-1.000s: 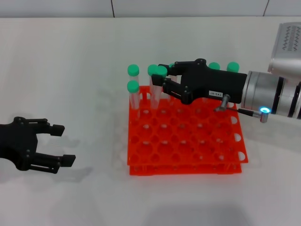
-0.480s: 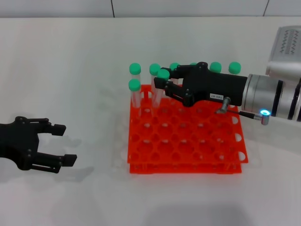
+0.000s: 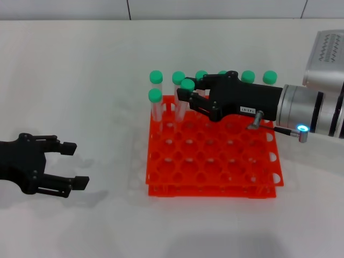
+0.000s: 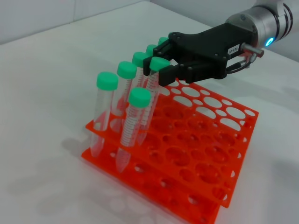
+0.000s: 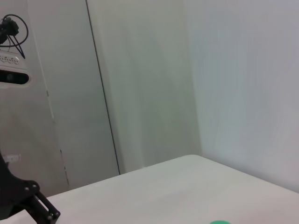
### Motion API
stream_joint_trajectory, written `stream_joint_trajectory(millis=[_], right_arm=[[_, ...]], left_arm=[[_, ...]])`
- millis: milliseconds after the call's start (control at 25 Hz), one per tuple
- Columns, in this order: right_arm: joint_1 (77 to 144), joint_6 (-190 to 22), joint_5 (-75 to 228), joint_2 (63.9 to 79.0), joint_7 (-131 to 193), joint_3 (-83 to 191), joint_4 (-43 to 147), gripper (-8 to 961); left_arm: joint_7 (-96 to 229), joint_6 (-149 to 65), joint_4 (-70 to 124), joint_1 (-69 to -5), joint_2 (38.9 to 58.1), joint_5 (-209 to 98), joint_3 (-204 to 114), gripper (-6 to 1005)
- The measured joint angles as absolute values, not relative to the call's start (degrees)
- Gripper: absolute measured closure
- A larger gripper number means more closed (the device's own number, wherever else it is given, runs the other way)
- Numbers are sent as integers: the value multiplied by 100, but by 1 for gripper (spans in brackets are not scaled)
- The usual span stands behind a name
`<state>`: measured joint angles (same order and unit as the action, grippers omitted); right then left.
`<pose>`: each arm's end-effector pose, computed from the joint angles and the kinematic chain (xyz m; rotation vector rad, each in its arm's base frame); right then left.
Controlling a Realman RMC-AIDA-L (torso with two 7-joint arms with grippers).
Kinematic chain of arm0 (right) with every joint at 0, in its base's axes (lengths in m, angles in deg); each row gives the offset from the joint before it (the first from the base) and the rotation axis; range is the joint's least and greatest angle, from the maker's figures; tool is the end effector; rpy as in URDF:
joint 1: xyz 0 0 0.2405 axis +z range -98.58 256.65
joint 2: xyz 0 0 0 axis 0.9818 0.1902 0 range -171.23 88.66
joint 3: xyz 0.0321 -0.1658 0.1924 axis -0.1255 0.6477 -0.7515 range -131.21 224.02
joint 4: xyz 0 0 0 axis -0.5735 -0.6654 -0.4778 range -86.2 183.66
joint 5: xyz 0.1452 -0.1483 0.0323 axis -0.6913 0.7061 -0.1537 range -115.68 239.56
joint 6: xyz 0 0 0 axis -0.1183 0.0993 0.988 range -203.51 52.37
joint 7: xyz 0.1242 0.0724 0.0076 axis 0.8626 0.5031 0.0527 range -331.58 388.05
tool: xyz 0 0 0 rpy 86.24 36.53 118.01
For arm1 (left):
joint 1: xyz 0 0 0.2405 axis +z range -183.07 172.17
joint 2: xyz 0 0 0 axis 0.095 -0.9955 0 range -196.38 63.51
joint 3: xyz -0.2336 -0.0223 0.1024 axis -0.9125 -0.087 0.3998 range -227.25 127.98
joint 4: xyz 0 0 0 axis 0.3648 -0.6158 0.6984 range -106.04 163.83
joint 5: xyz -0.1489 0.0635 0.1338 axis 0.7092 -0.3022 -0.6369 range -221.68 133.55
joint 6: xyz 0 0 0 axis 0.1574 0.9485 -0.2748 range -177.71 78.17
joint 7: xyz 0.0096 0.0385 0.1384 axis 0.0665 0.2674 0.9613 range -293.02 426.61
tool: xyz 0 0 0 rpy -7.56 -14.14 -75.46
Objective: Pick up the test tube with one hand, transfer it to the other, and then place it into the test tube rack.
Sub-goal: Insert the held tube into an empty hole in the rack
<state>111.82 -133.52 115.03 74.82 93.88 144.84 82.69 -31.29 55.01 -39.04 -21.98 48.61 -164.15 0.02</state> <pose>0.1836 0.3609 -0.0744 -2.6346 0.4184 0.8428 -0.2818 0.2718 0.0729 -2.8825 -0.7169 -0.2537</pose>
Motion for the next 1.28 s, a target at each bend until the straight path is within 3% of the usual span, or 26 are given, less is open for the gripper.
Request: stream_joint_trajectory(millis=[1280], right_arm=[[11215,-13351,11503,7473,9422,14570,8274,689]], left_arm=[[-3120,5482,-3895,-2197,4861,-16421,2,109]])
